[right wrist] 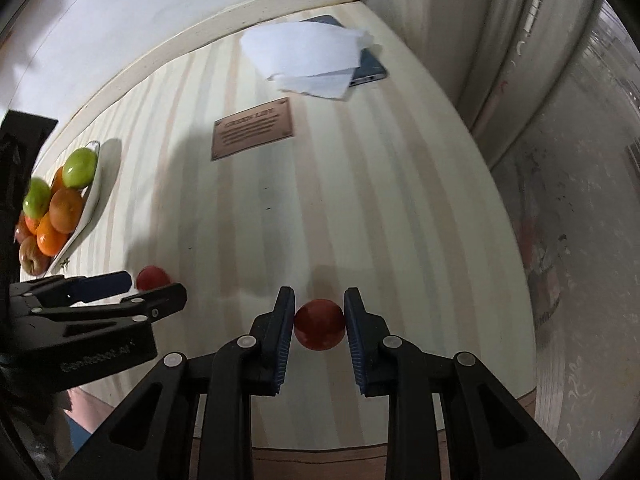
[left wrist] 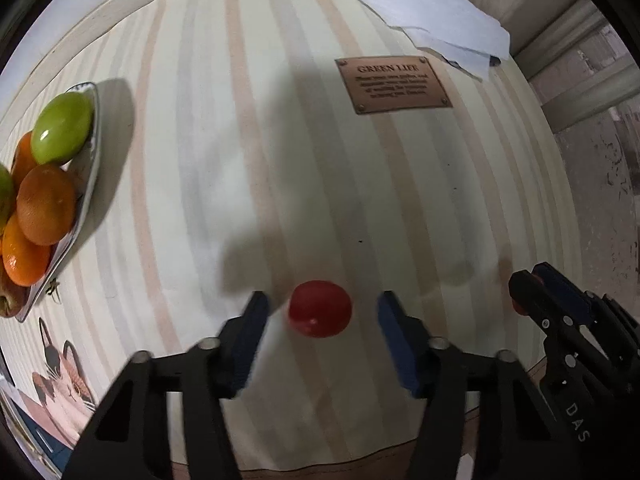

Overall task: Organize fruits
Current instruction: 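Grasp one cherry tomato with the left tool while the right tool grasps the other, then carry both cherry tomatoes onto the plate and open both tools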

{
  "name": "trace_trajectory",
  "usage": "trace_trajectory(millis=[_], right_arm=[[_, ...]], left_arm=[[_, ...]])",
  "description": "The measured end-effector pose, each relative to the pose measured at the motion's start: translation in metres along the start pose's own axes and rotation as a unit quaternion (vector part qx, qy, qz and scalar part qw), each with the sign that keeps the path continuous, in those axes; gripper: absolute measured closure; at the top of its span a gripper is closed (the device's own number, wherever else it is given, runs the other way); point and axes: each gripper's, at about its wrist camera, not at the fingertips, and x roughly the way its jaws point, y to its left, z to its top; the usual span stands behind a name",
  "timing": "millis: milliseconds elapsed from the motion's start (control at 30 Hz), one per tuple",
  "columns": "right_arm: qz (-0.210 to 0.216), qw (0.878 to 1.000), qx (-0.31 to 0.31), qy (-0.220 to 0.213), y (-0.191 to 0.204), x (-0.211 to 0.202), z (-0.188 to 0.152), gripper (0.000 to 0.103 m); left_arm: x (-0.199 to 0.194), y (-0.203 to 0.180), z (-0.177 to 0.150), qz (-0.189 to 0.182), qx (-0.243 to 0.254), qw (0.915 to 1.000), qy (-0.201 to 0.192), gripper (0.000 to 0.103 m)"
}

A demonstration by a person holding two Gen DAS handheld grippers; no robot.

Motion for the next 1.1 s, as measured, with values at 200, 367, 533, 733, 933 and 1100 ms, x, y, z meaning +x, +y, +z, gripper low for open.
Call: trace_trajectory(millis=[200,367,533,733,933,1100], right_arm=[[0.000,1.000,-0.001,-0.002,0.003,0.002,0.004,0.075],[0.001,1.000,-0.009,-0.006,0.003,-0.007,0.007,0.075],[0.004,1.000,-0.018,-0.012,0.010,-0.013,0.010,0.075],[0.024,0.999,-0.037,-0.020,0.033,-0.024,0.020,0.075],[0.073,0.995,-0.069,-0.023,0.082,-0.033,0.037,0.075],[0.132,0.987,-0.086,-0.004,0.130,-0.026,0.054,0.075]], left_arm=[[0.000,-0.033,0.005,0.005,0.019,0.9997,-0.015,0.074],[-0.003,-0.036,-0.002,-0.004,0.015,0.9997,-0.020,0.076],[-0.014,-0.028,-0.012,-0.015,0.002,0.9995,-0.028,0.076],[-0.042,0.016,-0.023,-0.024,-0.041,0.9975,-0.052,0.076],[-0.076,0.080,-0.044,-0.031,-0.123,0.9886,-0.082,0.076],[-0.104,0.145,-0.066,-0.035,-0.200,0.9735,-0.106,0.076]])
